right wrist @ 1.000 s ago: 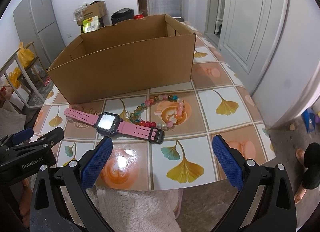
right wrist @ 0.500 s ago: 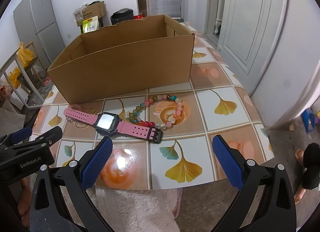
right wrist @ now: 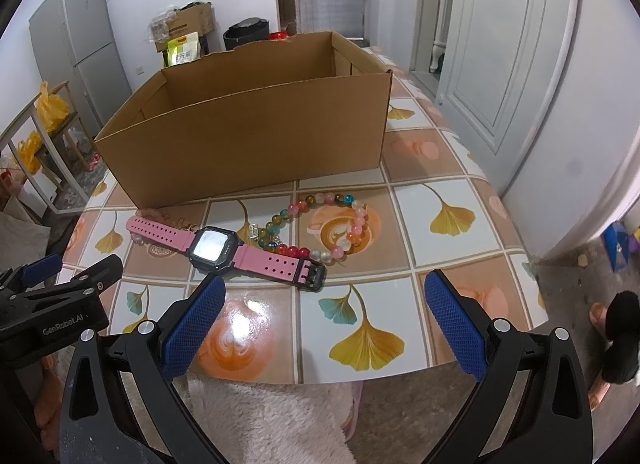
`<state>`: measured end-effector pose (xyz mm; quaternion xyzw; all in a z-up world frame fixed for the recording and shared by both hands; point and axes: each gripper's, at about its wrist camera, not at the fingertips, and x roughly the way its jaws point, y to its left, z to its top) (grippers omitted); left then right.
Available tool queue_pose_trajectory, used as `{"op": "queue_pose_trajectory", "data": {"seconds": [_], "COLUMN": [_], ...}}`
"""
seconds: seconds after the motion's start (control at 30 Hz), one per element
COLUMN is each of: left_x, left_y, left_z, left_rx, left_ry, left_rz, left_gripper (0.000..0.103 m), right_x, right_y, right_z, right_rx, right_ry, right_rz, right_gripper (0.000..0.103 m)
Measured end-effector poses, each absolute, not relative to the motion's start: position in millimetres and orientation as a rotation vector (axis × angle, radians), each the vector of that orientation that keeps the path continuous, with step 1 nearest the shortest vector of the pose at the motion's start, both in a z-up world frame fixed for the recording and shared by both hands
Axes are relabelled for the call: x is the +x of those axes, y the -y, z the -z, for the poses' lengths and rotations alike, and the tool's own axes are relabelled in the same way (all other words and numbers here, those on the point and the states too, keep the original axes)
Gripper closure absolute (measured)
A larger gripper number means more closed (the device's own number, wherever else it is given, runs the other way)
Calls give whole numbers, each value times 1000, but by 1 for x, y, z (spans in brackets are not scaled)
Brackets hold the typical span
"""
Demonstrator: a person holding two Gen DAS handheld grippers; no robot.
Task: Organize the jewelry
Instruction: 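Reach the right gripper to the watch face and grasp the pink watch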
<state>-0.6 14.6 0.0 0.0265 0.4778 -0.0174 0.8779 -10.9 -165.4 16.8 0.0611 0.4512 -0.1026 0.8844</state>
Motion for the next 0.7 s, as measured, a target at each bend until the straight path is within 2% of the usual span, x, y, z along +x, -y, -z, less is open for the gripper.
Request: {"op": "queue_pose_trajectory", "data": {"seconds": [0.13,0.37,0.57,0.7], "left_x": [3,6,18,16], "left_y": [-18,-41,-56,-60], "left_z": [5,2,11,17], "left_rx": [48,-19,-94,-78], "left_ry": [-985,-863,-873,-823], "left_rz": [69,242,278,306], "left_gripper": [4,4,4,4], "right_x": [-9,7,38,59], "right_y": [166,149,130,121], "right_z": [-17,-19,0,12], "right_rx": [113,2,-64,-109], "right_ry": [-904,-851,-926,-972], "right_rz": [164,-38,-268,-336], "right_gripper": [8,10,30,33]}}
